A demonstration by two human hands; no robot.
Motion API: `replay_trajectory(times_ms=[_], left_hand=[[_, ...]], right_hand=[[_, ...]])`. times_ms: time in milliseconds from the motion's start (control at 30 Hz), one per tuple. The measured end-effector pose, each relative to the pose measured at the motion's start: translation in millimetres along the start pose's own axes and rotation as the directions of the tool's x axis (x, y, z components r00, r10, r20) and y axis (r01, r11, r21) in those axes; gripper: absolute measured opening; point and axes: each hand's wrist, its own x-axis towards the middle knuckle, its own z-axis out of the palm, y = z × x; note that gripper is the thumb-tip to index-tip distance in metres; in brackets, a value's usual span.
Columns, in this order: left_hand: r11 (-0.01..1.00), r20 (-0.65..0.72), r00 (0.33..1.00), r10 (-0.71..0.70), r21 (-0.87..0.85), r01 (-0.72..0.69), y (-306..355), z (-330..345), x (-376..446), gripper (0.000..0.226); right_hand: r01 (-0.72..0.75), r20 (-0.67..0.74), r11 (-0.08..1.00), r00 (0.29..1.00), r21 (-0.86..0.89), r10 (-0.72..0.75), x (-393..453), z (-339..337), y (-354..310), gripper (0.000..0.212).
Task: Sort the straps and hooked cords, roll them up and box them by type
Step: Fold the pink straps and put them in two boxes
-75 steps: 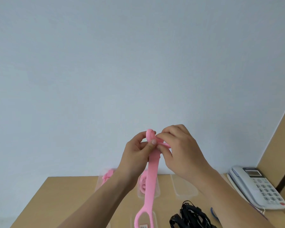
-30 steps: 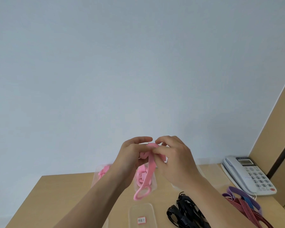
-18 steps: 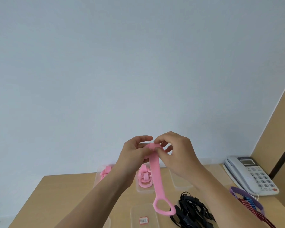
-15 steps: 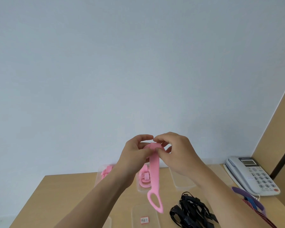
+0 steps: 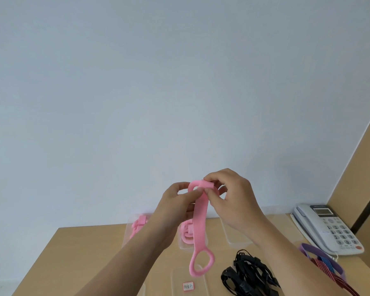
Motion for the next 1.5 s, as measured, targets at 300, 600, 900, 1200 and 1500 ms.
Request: replay_trajectory(times_ms=[300,600,900,1200,1500], left_hand=[[0.998,-0.029,0.998,0.057,-0.039,-0.059,0,10,-2,0.032],[0.991,0.013,0.992,0.124,-0.048,-0.123,5,7,-2,0.037],[0.988,0.022,0.988,0.150,-0.045,-0.149,6,5,3,0.037],[0.965,0.005,0.974,0.225,0.139,-0.224,6,3,6,0.040],[0.953,0.025,0.969,0.247,0.172,-0.248,8,1,5,0.045]], right_hand=[[0.161,-0.153,0.977,0.971,-0.138,-0.181,-5,1,1,0.013],[0.232,-0.146,0.946,0.952,-0.225,-0.268,-8,1,10,0.010],[0.257,-0.115,0.925,0.948,-0.280,-0.298,-8,0,9,0.016],[0.082,-0.061,0.962,0.993,-0.261,-0.102,2,-5,5,0.025],[0.075,0.183,0.962,0.983,-0.263,-0.027,6,-3,5,0.018]])
